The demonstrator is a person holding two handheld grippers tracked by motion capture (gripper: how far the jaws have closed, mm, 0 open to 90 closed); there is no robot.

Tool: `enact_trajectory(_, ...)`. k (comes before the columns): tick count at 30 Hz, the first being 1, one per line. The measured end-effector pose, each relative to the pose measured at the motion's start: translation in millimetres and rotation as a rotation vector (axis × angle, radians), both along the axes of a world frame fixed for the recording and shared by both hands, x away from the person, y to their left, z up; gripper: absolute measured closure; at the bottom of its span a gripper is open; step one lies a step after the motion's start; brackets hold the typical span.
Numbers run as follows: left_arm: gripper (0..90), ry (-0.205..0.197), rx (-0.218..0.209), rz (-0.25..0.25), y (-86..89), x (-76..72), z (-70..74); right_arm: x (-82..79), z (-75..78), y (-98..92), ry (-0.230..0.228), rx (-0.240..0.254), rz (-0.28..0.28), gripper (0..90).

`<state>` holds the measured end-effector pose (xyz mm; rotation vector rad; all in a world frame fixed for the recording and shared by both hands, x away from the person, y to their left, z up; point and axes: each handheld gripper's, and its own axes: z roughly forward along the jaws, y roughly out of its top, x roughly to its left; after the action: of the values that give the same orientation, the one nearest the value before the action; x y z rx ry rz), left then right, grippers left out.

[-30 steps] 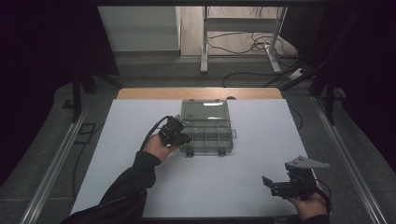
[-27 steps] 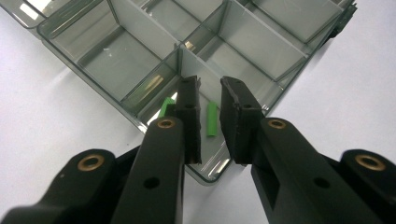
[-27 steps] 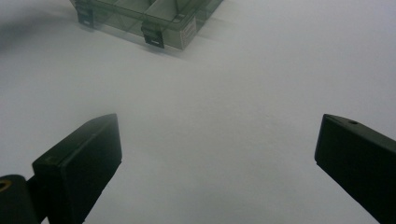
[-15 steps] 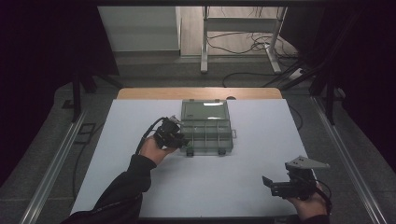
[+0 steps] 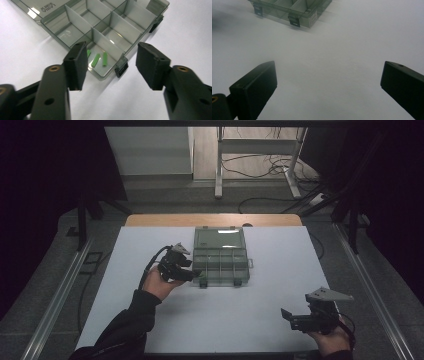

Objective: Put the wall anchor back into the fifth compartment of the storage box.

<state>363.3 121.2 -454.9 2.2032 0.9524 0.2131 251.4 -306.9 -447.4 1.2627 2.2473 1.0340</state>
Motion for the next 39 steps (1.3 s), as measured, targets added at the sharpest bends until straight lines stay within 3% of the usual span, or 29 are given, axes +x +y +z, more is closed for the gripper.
enact_trajectory(4, 34.7, -0.006, -0.03, -0.004, 4.8, -5.1, 2.7, 0.1, 0.0, -0.2, 0.0, 0.002, 0.001, 1.1)
enact_trajectory(16, 22.7, -0.031, -0.058, -0.016, 12.9, -22.0, 8.8, 0.0, 0.1, 0.2, -0.001, 0.0, 0.005, 1.1)
enact_trajectory(29, 14.4, -0.014, -0.099, -0.034, 20.2, -38.6, 12.3, -0.1, 0.1, 0.0, -0.004, -0.002, 0.015, 1.1)
enact_trajectory(39, 9.1, -0.018, -0.124, -0.018, 34.2, -53.1, 15.5, -0.3, 0.2, 0.0, -0.005, 0.0, 0.016, 1.0)
